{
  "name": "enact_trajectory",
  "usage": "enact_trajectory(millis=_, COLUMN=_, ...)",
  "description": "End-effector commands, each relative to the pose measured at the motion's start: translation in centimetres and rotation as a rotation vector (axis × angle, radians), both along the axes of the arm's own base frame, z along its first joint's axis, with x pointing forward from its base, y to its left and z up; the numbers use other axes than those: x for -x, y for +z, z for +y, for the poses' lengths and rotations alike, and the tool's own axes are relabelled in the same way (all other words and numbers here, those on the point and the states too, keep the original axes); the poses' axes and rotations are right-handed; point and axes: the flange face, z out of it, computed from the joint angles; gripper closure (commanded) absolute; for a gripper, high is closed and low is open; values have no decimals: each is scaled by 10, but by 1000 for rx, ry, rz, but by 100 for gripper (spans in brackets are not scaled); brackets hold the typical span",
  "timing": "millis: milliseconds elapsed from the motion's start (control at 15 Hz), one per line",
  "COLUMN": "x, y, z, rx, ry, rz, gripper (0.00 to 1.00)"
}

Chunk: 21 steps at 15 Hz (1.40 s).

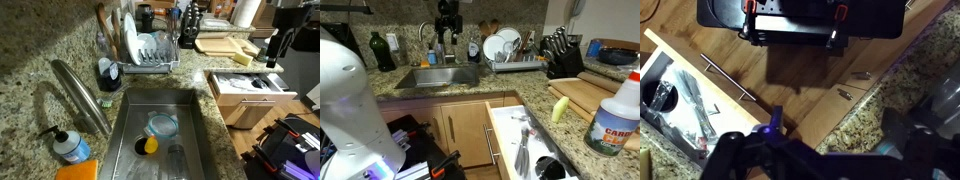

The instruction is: Open the tap

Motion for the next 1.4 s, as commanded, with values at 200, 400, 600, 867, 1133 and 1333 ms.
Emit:
enact_trajectory(millis=200, x=-54, y=2, z=37, rx=99, ry=154, rz=18, gripper=0)
enact_trajectory(millis=400, x=-87, y=8, z=80, rx=204, ry=265, rz=16, gripper=0)
enact_trajectory(millis=600, x=-129, y=9, z=122, rx=203, ry=455, rz=-18, gripper=0)
enact_trajectory(millis=867, x=-134, y=10, z=136, rx=181, ry=530, rz=-42, gripper=0)
enact_trajectory(millis=1133, x=-150, y=12, z=137, rx=144, ry=606, rz=-57, gripper=0)
enact_trajectory(millis=1333, x=-193, y=-8, z=149, rx=77, ry=780, rz=-85, gripper=0)
